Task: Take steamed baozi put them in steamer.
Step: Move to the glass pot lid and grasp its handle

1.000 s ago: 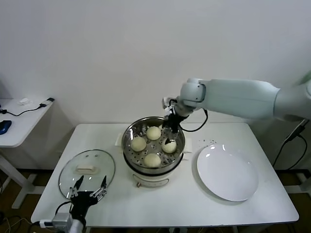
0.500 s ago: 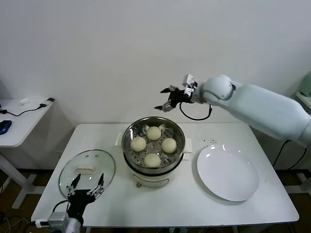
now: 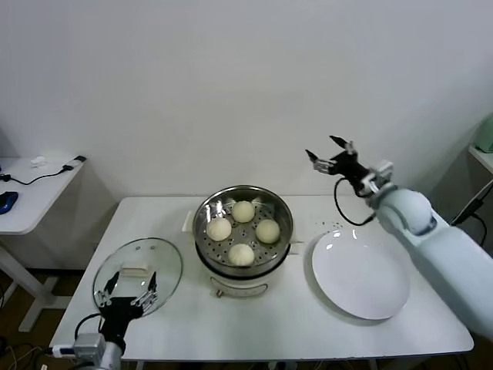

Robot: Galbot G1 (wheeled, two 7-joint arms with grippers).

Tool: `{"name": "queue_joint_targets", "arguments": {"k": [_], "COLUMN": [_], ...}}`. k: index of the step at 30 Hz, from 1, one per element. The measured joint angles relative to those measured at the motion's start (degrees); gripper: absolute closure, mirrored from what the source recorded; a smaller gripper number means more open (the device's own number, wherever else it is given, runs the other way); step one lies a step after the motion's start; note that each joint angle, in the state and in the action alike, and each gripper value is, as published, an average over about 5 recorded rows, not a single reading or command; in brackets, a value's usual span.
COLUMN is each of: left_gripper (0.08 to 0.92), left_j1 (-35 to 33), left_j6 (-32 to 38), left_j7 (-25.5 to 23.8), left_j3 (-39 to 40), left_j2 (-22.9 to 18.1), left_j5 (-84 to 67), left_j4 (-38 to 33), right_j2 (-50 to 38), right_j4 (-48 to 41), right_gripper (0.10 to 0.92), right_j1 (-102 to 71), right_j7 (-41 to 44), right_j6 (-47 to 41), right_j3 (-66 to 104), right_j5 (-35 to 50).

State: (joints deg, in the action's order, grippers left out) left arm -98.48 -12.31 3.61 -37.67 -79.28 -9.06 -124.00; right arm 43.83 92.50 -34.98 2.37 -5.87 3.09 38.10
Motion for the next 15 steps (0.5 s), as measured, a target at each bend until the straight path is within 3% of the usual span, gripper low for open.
{"name": "queue_joint_targets", "arguments": {"k": [7, 15], "left_gripper": [0.177, 0.177], "left_j1": [0.1, 0.9], "left_j6": [2.3, 6.6], "left_j7": [0.5, 3.2], "left_j3": [-0.1, -0.9], "left_j2": [0.6, 1.5], "left_j5": [2.9, 13.5], "left_j4": [2.0, 5.0], "right_j2": [6.4, 15.9], "right_j4": [2.9, 4.2], "right_gripper": [0.203, 0.203], "right_j1": [-21.7, -39.0], "right_j7": [-0.3, 0.1], "right_j6": [6.9, 13.5], "right_j3": [18.4, 26.6], "right_j5": [-6.5, -11.9]}}
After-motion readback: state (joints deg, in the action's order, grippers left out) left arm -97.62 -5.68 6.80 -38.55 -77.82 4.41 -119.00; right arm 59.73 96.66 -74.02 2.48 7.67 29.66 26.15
